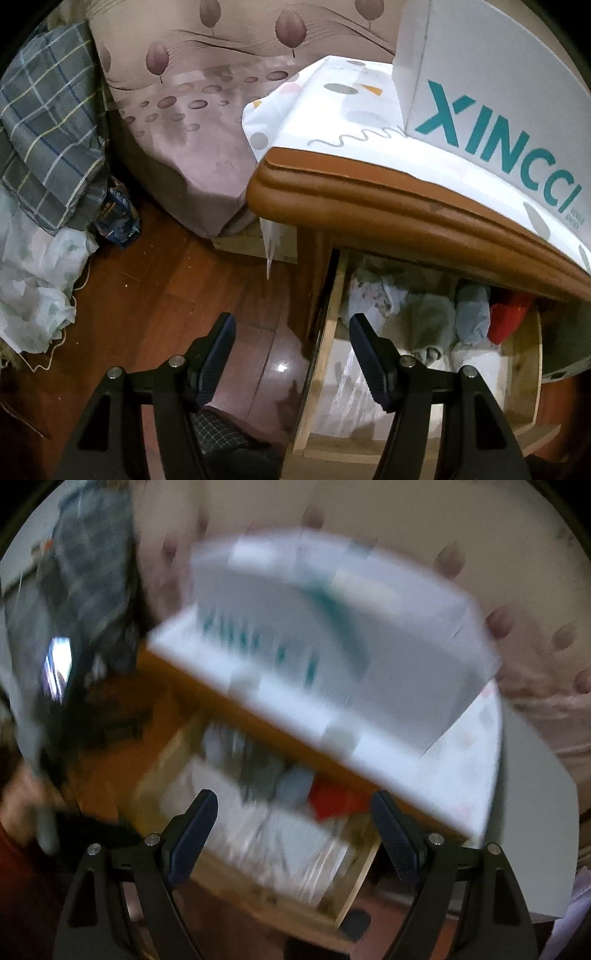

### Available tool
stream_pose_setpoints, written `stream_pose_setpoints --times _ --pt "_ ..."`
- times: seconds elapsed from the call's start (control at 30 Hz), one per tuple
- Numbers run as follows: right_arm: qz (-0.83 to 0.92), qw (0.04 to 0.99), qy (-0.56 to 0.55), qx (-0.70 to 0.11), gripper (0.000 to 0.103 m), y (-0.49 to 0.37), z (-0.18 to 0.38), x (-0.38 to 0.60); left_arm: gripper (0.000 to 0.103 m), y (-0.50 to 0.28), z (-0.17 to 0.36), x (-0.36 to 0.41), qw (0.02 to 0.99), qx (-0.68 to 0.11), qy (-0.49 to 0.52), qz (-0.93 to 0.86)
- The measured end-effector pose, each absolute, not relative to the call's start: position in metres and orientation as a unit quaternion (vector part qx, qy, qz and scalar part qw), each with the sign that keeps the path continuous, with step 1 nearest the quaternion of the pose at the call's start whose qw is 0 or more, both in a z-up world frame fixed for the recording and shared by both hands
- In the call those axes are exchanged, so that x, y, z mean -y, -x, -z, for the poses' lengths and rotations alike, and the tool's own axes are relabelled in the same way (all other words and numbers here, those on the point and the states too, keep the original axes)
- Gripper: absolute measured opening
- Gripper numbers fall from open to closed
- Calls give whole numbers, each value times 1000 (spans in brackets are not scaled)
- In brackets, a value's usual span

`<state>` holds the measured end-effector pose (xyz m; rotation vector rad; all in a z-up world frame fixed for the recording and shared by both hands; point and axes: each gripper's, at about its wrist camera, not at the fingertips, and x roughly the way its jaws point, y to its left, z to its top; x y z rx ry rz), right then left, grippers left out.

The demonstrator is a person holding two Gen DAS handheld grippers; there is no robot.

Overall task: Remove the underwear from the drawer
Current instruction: 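Lower the right gripper into the drawer and grasp the grey hexagon-print underwear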

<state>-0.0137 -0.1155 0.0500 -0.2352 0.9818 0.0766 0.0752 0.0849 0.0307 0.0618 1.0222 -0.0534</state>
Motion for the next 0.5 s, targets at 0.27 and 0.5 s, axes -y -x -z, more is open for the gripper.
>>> stream_pose_setpoints --times 0.27,0.5 --pt "-48 812 144 -564 67 -33 57 112 66 -80 -22 -91 858 -513 -14 22" --pt "-69 774 217 -590 67 -62 111 101 66 -79 -17 -80 852 -522 -32 32"
